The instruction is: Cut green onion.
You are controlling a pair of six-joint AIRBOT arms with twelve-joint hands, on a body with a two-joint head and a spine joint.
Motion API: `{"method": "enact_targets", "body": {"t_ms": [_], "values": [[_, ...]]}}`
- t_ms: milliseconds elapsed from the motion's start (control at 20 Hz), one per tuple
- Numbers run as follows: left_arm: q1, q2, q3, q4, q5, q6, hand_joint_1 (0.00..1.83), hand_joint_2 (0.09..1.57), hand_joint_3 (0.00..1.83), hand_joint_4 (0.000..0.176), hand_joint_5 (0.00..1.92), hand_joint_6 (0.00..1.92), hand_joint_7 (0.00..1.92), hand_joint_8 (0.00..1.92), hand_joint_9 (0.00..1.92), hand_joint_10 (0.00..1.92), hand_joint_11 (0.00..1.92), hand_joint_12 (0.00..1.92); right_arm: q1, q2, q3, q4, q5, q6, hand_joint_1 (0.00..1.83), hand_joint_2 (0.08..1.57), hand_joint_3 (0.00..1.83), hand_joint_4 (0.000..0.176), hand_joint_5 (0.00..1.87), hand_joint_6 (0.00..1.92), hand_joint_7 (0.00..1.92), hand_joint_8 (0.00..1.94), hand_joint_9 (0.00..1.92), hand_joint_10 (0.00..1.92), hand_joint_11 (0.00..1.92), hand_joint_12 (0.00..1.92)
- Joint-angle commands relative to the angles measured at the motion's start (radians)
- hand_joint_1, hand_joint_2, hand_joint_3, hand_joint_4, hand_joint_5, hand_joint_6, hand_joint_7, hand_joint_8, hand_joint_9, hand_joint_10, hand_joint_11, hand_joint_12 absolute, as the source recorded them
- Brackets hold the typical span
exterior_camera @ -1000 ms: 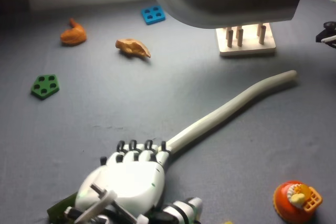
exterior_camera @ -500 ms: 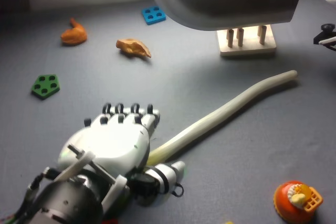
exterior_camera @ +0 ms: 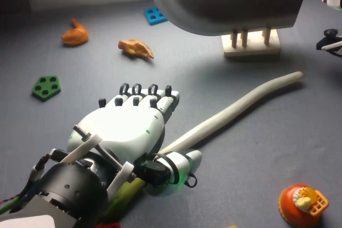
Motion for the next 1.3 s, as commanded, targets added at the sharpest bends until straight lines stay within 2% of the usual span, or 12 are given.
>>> {"method": "enact_targets", "body": {"t_ms": [0,600,700,750,800,900,950,1000,1050,1100,1200,1250], "values": [[-0.013,0.011,0.000,0.077,0.042,-0.002,0.26,1.33,0.00,0.000,0.08,0.01,0.07,0.01,0.04,0.01,0.00,0.00,0.004,0.003,0.013,0.031,0.124,0.010,1.54,0.79,0.79,0.176,1.27,1.92,1.56,1.94,1.62,1.92,1.67,1.92],[-0.027,0.039,0.001,0.053,0.042,0.000,0.26,1.33,0.00,0.000,0.09,0.01,0.08,0.01,0.06,0.01,0.02,0.01,-0.041,-0.034,0.062,0.044,0.127,0.019,1.51,0.82,0.75,0.176,1.26,1.92,1.53,1.94,1.59,1.92,1.64,1.92],[-0.027,0.039,-0.001,0.051,0.043,0.004,0.25,1.33,0.00,0.000,0.10,0.01,0.09,0.00,0.06,0.01,0.02,0.02,-0.039,-0.034,0.065,0.043,0.144,0.019,1.50,0.81,0.74,0.176,1.17,1.92,1.48,1.94,1.56,1.92,1.62,1.92],[-0.027,0.039,-0.002,0.048,0.043,0.006,0.21,1.33,0.00,0.000,0.09,0.00,0.08,0.00,0.06,0.01,0.02,0.02,-0.038,-0.034,0.067,0.043,0.153,0.019,1.14,0.78,1.03,0.000,0.86,1.81,1.34,1.94,1.42,1.92,1.47,1.92],[-0.026,0.039,-0.002,0.046,0.043,0.008,0.20,1.34,0.00,0.000,0.09,0.00,0.08,0.00,0.07,0.00,0.00,0.08,-0.035,-0.034,0.069,0.042,0.155,0.020,1.07,0.77,1.11,0.000,0.79,1.80,1.30,1.94,1.39,1.92,1.43,1.92],[-0.025,0.039,-0.001,0.046,0.043,0.013,0.23,1.33,0.00,0.000,0.10,0.00,0.09,0.00,0.07,0.00,0.00,0.09,-0.033,-0.034,0.070,0.038,0.154,0.027,1.08,0.83,0.90,0.000,0.77,1.63,1.11,1.94,1.18,1.92,1.20,1.92],[-0.025,0.039,-0.001,0.046,0.043,0.015,0.24,1.33,0.00,0.000,0.09,0.00,0.08,0.00,0.06,0.00,0.00,0.07,-0.032,-0.034,0.070,0.026,0.153,0.037,1.18,0.80,0.94,0.000,0.75,1.55,0.94,1.73,1.00,1.92,1.01,1.92],[-0.025,0.039,0.000,0.046,0.043,0.016,0.29,1.32,0.00,0.000,0.10,0.01,0.09,0.00,0.06,0.00,0.00,0.08,-0.032,-0.034,0.070,0.020,0.153,0.037,1.19,0.90,0.67,0.000,0.74,1.45,0.92,1.46,0.83,1.87,0.80,1.92],[-0.024,0.039,-0.001,0.046,0.043,0.016,0.30,1.32,0.00,0.000,0.10,0.00,0.08,0.00,0.06,0.00,0.00,0.08,-0.031,-0.033,0.070,0.019,0.153,0.037,1.17,1.06,0.33,0.000,0.74,1.39,0.87,1.34,0.68,1.77,0.59,1.92],[-0.023,0.039,-0.001,0.046,0.043,0.017,0.26,1.33,0.00,0.000,0.09,0.00,0.07,0.00,0.05,0.00,0.00,0.08,-0.031,-0.033,0.070,0.019,0.153,0.038,1.17,1.15,0.12,0.000,0.76,1.27,0.86,1.34,0.57,1.71,0.47,1.92],[-0.021,0.039,-0.001,0.047,0.043,0.017,0.27,1.33,0.00,0.000,0.10,0.00,0.08,0.00,0.06,0.00,0.00,0.04,-0.032,-0.031,0.070,0.005,0.150,0.046,1.14,1.24,0.03,0.000,0.72,1.31,0.75,1.48,0.42,1.76,0.37,1.92],[-0.020,0.039,-0.001,0.048,0.043,0.017,0.27,1.33,0.00,0.000,0.10,0.00,0.08,0.00,0.06,0.00,0.00,0.04,-0.033,-0.029,0.070,-0.002,0.149,0.050,1.13,1.26,0.01,0.007,0.74,1.33,0.67,1.53,0.32,1.80,0.28,1.92]]}}
